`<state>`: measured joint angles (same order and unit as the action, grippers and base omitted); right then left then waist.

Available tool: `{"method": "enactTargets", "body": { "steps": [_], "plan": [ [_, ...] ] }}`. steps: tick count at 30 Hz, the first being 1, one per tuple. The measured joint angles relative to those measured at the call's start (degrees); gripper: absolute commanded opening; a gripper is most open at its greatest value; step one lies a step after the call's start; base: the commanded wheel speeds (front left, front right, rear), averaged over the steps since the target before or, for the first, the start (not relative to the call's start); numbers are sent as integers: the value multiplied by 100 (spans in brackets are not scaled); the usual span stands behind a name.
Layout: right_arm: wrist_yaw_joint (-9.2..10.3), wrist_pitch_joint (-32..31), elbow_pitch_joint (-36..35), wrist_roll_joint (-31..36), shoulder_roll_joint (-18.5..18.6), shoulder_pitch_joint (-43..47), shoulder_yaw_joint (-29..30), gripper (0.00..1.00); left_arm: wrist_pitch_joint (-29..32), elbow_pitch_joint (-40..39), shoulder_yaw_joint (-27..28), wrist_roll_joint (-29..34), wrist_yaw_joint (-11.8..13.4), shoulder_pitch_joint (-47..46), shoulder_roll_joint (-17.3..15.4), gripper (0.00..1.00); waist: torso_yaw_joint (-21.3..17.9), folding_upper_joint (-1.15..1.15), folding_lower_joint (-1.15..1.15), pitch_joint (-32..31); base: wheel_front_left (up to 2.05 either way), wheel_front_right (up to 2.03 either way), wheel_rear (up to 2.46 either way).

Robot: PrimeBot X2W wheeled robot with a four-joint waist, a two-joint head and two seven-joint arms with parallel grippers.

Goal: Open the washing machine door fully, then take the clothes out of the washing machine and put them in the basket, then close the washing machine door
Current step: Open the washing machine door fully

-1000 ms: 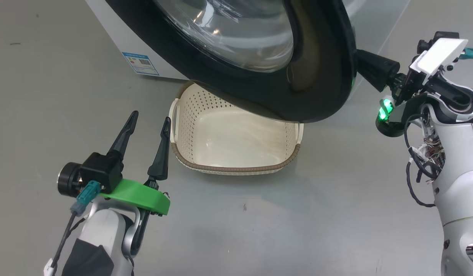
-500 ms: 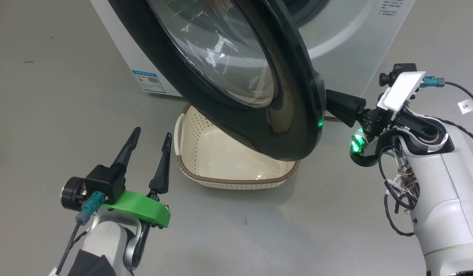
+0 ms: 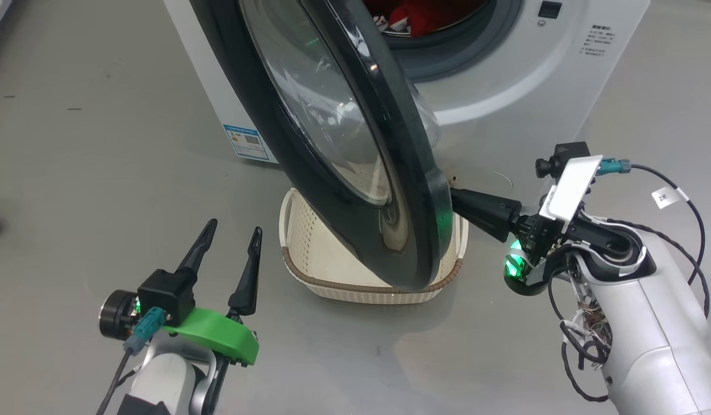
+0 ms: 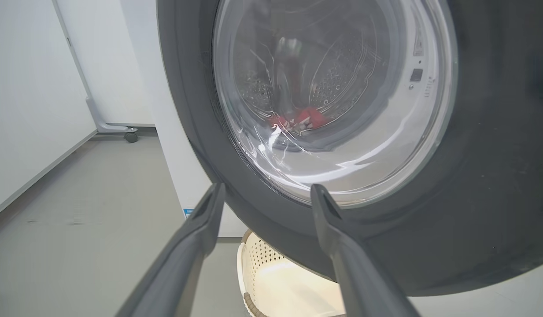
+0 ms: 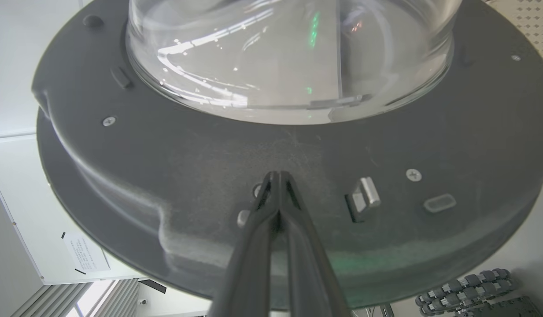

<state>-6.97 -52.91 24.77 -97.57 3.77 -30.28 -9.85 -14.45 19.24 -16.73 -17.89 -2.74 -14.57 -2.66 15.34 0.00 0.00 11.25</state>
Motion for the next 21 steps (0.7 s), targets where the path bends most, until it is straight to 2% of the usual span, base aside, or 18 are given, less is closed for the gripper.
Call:
{"method": "enactTargets", "body": {
  "steps": [12,21],
  "plan": [
    [-1,13,-398,-177,-5,505,-379,0,0,43,2,0,19,62,-1,100,351,0,0,-197,0,0,0],
    [-1,233,-594,-492,-9,742,-987,0,0,67,-32,-10,19,88,1,100,629,0,0,-284,0,0,0]
  ]
}}
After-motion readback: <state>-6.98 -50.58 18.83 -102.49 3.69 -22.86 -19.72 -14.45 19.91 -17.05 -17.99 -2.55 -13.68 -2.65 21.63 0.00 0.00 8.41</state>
